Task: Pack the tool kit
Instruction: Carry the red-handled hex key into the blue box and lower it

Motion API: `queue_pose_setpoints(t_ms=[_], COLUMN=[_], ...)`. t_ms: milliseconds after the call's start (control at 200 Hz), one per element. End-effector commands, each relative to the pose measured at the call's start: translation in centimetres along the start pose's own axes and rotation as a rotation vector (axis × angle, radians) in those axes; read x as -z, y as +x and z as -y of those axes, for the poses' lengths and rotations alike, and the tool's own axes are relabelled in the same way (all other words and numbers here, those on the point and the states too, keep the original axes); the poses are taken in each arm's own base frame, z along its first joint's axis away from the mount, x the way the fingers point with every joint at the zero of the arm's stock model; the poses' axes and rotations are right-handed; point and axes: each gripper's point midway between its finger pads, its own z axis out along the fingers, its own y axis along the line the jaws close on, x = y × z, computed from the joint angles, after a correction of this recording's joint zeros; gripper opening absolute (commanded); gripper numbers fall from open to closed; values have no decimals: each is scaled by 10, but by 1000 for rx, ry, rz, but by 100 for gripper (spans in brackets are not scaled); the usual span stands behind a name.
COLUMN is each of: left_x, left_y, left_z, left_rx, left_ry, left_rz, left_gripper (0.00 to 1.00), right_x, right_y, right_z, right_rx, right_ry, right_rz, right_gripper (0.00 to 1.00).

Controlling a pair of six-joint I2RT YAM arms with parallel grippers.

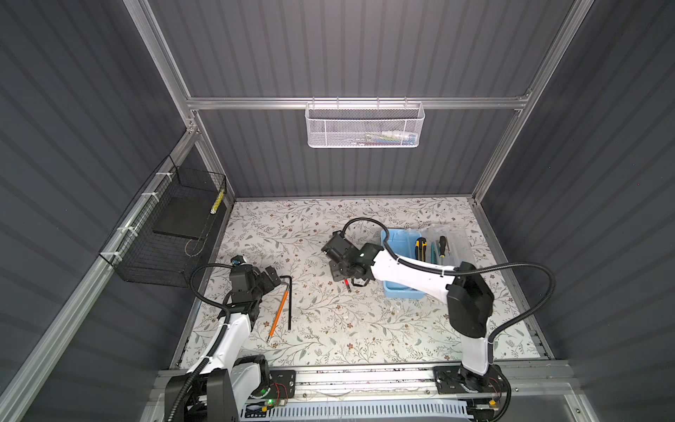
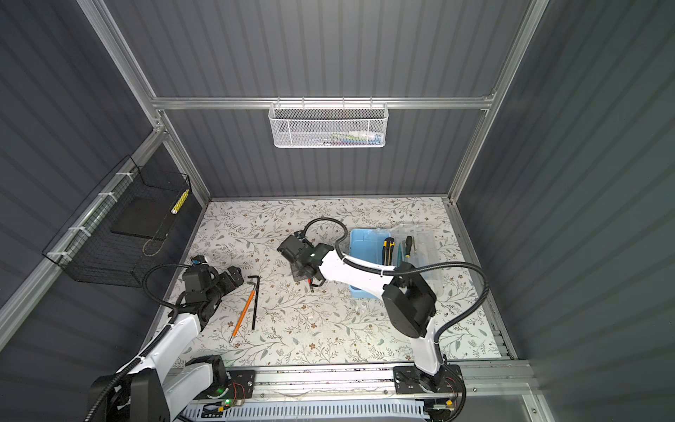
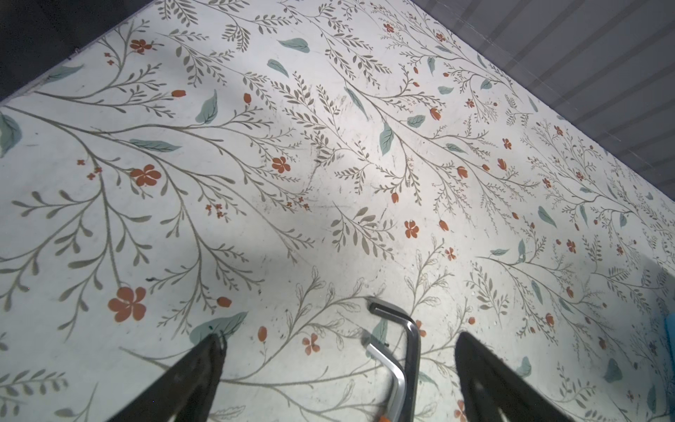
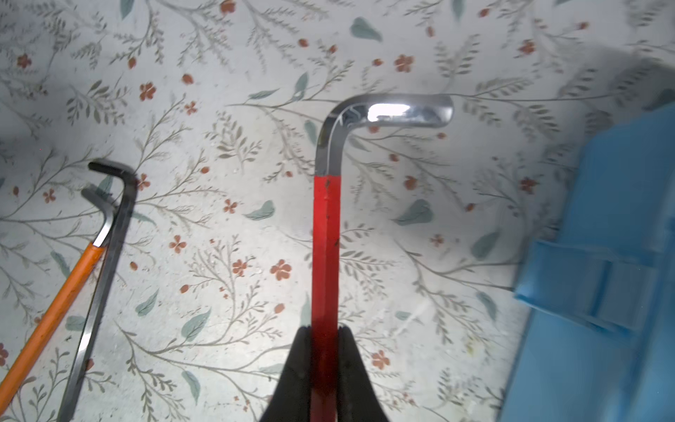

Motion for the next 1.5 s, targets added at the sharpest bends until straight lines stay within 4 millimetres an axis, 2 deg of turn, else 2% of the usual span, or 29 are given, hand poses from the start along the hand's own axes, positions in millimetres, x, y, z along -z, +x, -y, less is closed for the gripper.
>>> queue_pose_setpoints(t_ms=[0, 115, 265, 475, 726, 921, 1151, 1491], left_x=[0, 0, 0, -1, -1, -1, -1, -1], left_y=[-4, -4, -4, -3, -4, -4, -4, -4], left_z=[2, 2, 2, 3, 3, 3, 4, 4], left_rx=[1, 0, 0, -1, -2, -2, -4, -4], left_ry=[13, 15, 16, 18, 18, 19, 21, 24], left_rz=[4, 4, 3, 1, 0, 0, 1, 2], left_gripper=[100, 99, 100, 100, 99, 99, 99, 99], right_x=[13, 19, 23, 18, 14, -4, -30, -53], right_y=[-9, -10, -7, -6, -11, -8, -1, 8], right_z=[48, 82, 116, 152, 181, 191, 188, 186], right_rx=[-90, -146, -180, -233, -259, -278, -279, -259], right_ry=[101, 147, 207, 258, 295, 292, 270, 284], right_rz=[54, 76, 82, 88, 87, 72, 26, -28], right_gripper=[0, 0, 0, 0, 0, 0, 0, 0])
